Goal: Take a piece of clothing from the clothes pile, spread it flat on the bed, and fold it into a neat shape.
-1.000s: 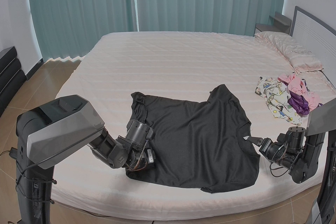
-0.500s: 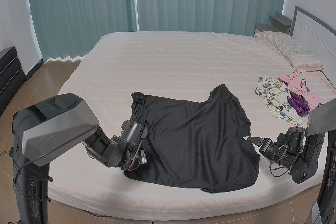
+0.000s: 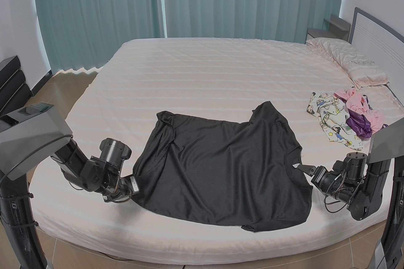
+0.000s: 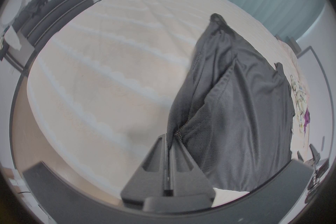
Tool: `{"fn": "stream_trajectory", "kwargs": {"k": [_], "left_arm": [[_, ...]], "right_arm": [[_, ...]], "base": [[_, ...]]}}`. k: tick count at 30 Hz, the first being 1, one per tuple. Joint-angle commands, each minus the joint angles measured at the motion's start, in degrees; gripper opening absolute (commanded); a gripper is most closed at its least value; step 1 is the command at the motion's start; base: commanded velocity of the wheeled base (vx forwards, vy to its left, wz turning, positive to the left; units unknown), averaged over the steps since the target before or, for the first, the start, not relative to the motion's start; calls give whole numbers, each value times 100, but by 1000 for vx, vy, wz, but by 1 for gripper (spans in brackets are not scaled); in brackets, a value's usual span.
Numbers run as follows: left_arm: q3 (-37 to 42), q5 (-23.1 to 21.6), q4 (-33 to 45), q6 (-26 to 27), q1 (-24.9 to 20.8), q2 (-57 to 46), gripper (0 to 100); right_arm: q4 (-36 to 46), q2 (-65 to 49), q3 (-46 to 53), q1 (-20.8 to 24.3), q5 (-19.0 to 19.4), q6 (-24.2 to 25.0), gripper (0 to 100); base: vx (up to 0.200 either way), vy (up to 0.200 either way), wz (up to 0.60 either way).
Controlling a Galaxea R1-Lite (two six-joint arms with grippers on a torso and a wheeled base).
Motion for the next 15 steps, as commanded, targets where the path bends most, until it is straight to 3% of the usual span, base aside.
{"fn": "stream_trajectory", "kwargs": {"k": [1,9,10,15], "left_arm": [[339,-328,-65,-82,438,-181,0],[418,-592,-92,-328,702,13,0],[427,-583,-92,-328,720,48,100],[699,-583,-92,-319,720,39,100]], "right_arm": [[-1,17,0,1,10,3,100],[-1,25,9,1,10,12,100],[-1,25,0,1,10,12,100],[-1,25,0,1,10,12,100]], "base": [[0,0,0],[0,0,0],[0,0,0],[0,0,0]]}}
